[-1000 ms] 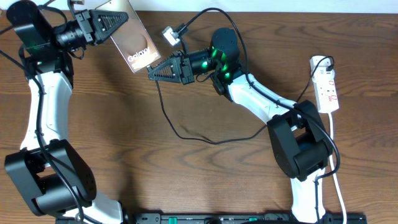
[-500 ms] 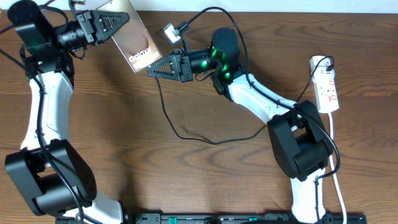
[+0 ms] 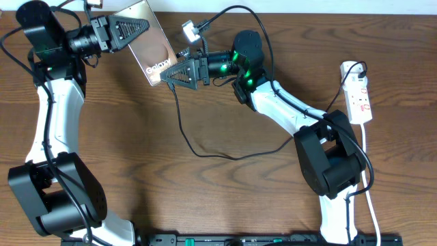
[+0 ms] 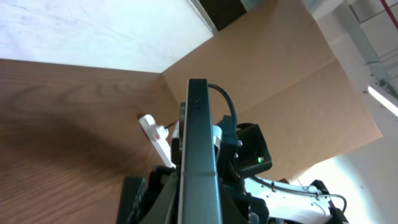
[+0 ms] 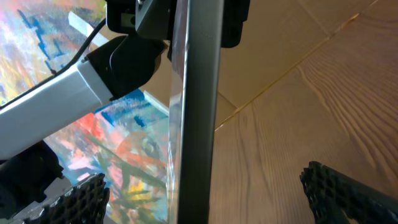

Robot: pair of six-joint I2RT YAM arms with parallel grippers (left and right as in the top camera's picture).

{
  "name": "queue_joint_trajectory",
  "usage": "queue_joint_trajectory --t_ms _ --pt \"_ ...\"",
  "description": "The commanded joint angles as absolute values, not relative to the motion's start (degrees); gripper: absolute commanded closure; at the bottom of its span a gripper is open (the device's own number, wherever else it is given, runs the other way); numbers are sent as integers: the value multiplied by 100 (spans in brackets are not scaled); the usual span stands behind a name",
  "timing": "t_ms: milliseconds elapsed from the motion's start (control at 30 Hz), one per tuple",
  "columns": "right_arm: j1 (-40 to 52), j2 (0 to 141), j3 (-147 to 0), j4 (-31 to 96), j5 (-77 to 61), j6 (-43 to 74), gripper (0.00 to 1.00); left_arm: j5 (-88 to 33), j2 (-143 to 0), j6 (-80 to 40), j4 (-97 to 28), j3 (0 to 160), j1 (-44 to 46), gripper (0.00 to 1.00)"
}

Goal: Plug charger to phone and switch on socket

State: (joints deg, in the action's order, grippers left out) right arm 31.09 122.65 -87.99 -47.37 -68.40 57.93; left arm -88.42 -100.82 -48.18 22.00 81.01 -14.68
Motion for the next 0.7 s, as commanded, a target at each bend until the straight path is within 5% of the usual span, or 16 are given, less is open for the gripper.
queue_joint_trajectory --t_ms 0,467,667 --pt "3096 12250 -8873 -4737 -6720 5763 1 -9008 -9946 -4869 2237 8121 -1509 92" --pt "2696 12250 -8873 -4735 -6864 5876 1 -8980 -9974 -4849 2198 8121 -2300 93" --pt "2379 12250 -8873 -4729 -6987 5979 1 -7863 -9998 -4772 563 8121 -2703 93"
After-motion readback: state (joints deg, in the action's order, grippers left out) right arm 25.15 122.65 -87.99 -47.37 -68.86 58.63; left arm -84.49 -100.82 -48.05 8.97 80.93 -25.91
